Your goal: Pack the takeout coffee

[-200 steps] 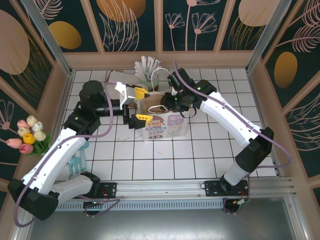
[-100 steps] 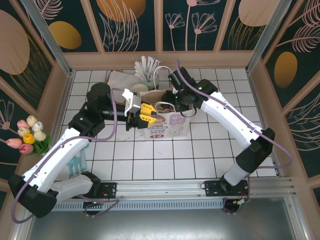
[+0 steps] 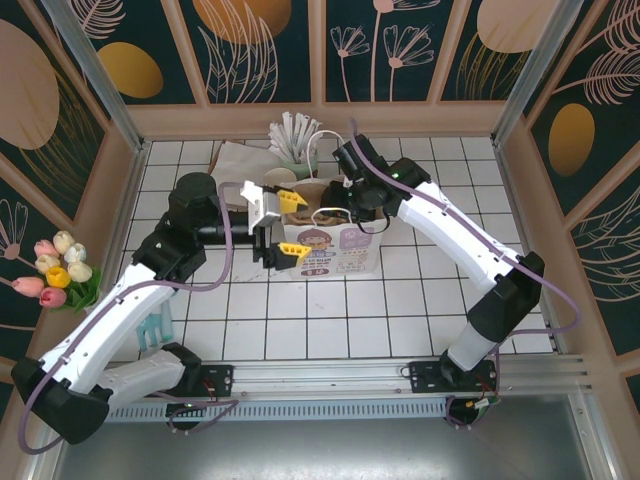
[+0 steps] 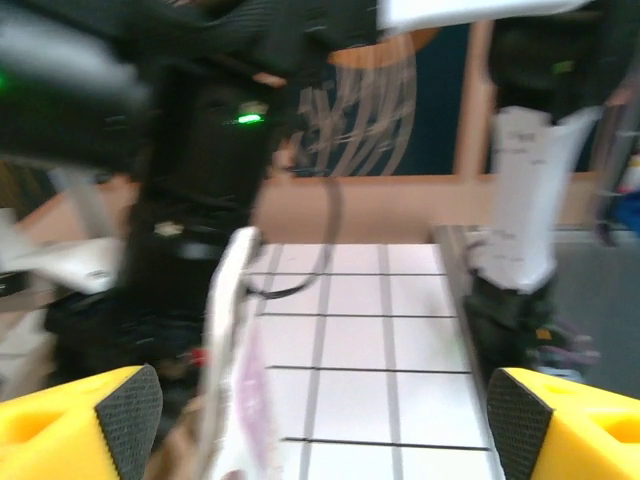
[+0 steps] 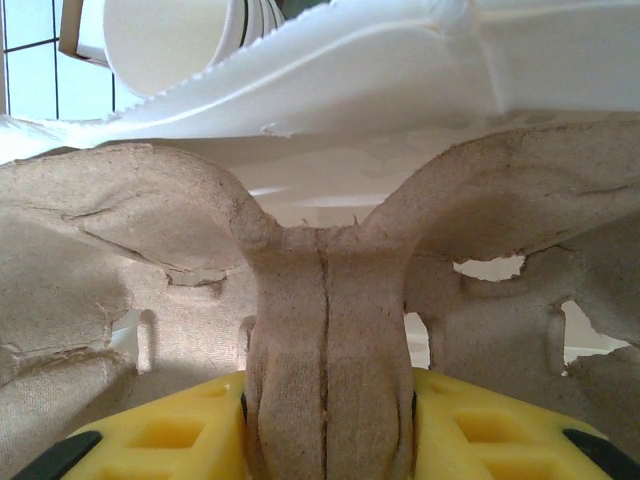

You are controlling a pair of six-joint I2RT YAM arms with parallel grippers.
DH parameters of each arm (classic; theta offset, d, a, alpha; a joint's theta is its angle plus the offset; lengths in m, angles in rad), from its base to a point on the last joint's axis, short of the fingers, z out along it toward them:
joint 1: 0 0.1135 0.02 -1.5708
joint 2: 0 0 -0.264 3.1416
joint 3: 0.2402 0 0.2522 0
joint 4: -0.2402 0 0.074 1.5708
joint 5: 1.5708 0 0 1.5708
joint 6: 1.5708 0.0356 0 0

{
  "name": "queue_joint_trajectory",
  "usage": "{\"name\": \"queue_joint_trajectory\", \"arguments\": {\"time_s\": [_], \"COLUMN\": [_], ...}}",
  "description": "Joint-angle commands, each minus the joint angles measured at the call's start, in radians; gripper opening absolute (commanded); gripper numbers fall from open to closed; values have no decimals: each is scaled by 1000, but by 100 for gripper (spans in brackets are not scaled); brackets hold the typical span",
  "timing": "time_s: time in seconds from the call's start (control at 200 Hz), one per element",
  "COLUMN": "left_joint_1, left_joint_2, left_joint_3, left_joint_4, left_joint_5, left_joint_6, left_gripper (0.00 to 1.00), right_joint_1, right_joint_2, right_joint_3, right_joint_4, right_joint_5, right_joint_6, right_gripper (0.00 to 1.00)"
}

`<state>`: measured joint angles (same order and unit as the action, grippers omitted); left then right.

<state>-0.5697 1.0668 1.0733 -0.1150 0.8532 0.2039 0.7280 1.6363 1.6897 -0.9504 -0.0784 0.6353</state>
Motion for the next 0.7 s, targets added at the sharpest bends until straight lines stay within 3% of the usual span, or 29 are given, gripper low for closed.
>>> {"name": "queue_joint_trajectory", "arguments": {"time_s": [0.0, 0.11, 0.185, 0.24, 0.32, 0.49, 0.631, 0.671, 0.696], "left_joint_1": [-3, -4, -7, -14, -18, -21, -22, -22, -22], "left_joint_2": [45, 120, 145, 138, 104, 13, 16, 28, 35], "left_joint_3": [31, 79, 93, 83, 61, -7, -15, -13, -8], "left_joint_4": [68, 64, 67, 80, 72, 72, 61, 61, 60], "left_joint_5": [-185, 3, 150, 199, 249, 374, 362, 331, 286], "left_joint_6": [-43, -51, -40, -33, 0, 54, 50, 38, 27], "left_gripper": [86, 78, 56, 40, 27, 20, 19, 23, 31], "right_joint_1": [8, 11, 10, 10, 11, 11, 12, 14, 14], "right_joint_2": [-3, -6, -7, -7, -4, 20, 50, 54, 57], "right_joint_3": [7, 1, -5, -8, -11, -14, 13, 20, 25], "right_joint_4": [-4, 0, 4, 6, 6, -9, -31, -34, -35], "right_joint_5": [17, 20, 29, 33, 43, 72, 71, 69, 66], "right_joint_6": [1, 2, 6, 7, 13, 27, 19, 15, 14], "right_gripper": [40, 40, 40, 40, 39, 40, 39, 39, 39]}}
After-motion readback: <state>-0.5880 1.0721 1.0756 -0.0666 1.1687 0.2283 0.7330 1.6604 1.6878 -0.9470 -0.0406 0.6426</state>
